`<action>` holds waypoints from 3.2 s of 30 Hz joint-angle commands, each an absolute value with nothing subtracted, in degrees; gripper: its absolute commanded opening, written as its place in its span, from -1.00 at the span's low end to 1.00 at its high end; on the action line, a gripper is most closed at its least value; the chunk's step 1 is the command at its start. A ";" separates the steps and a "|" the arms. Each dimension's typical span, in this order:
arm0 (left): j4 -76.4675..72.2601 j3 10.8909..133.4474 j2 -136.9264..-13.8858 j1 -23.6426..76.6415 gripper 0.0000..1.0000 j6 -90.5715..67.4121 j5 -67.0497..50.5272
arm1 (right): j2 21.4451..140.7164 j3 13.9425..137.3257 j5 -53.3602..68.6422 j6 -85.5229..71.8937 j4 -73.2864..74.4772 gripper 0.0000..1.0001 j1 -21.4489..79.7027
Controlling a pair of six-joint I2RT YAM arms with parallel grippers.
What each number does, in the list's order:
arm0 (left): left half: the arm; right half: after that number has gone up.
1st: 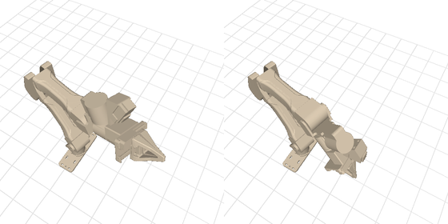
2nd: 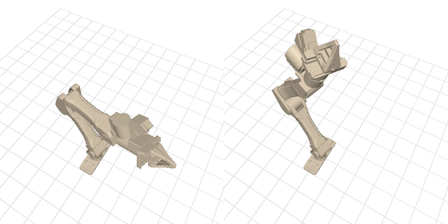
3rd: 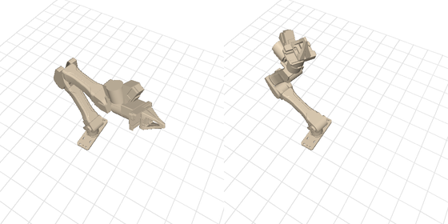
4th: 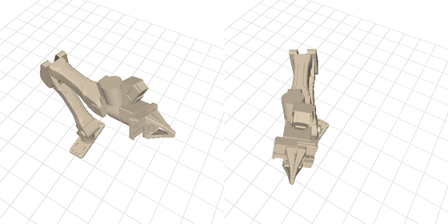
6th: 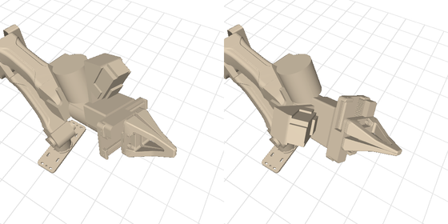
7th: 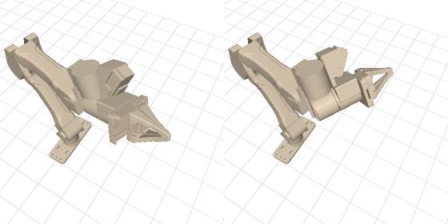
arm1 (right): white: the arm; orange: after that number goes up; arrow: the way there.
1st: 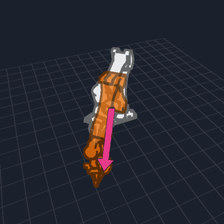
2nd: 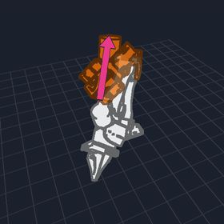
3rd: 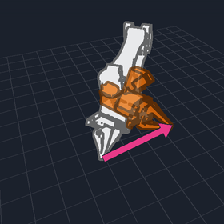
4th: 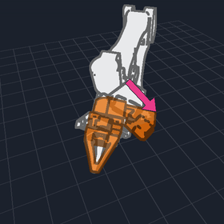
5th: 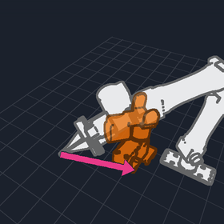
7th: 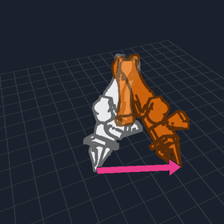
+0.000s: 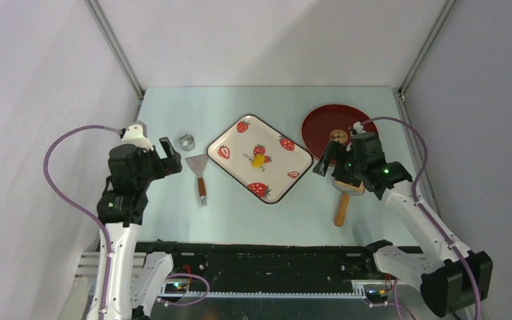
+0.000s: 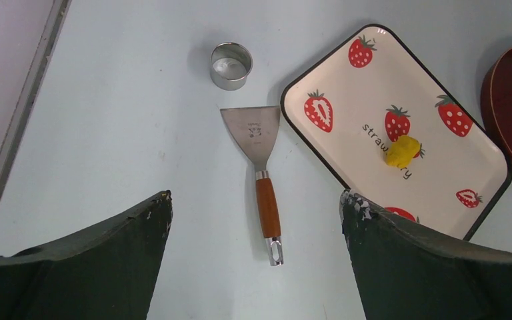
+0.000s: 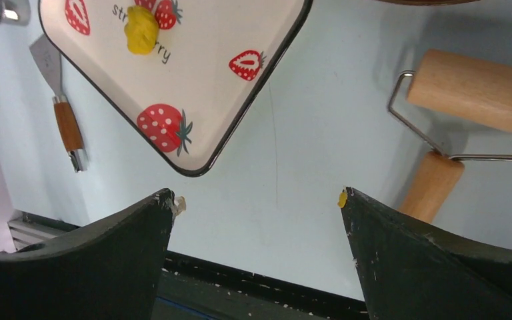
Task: Roll out the dumpling wrappers from the dough
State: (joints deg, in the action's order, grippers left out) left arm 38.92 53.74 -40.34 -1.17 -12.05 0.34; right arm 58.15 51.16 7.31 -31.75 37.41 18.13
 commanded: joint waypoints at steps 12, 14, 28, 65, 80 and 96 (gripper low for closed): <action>38.08 51.76 -40.34 2.61 0.99 -18.10 -9.77 | 95.64 65.47 2.40 -41.08 32.39 0.67 33.83; 38.24 52.00 -39.99 3.84 0.99 -19.29 -10.66 | 100.69 68.21 3.16 -41.08 32.61 0.57 34.24; 39.08 55.27 -41.92 7.85 0.99 -19.82 -11.10 | 110.93 76.07 2.10 -30.91 46.50 -0.29 34.20; 38.96 53.32 -43.07 11.61 0.98 -20.70 -8.79 | 103.77 63.26 24.29 -45.48 23.72 0.04 22.42; 38.96 52.28 -42.67 11.65 0.97 -19.23 -8.46 | 108.99 63.47 24.22 -40.82 25.11 -0.77 19.48; 39.01 51.75 -43.09 11.65 0.97 -18.58 -10.55 | 108.67 75.01 8.82 -14.91 48.67 -1.00 20.50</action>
State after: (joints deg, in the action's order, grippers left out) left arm 40.03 52.21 -43.33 11.25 -19.88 -9.39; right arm 111.92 74.06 18.92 -25.78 39.77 19.05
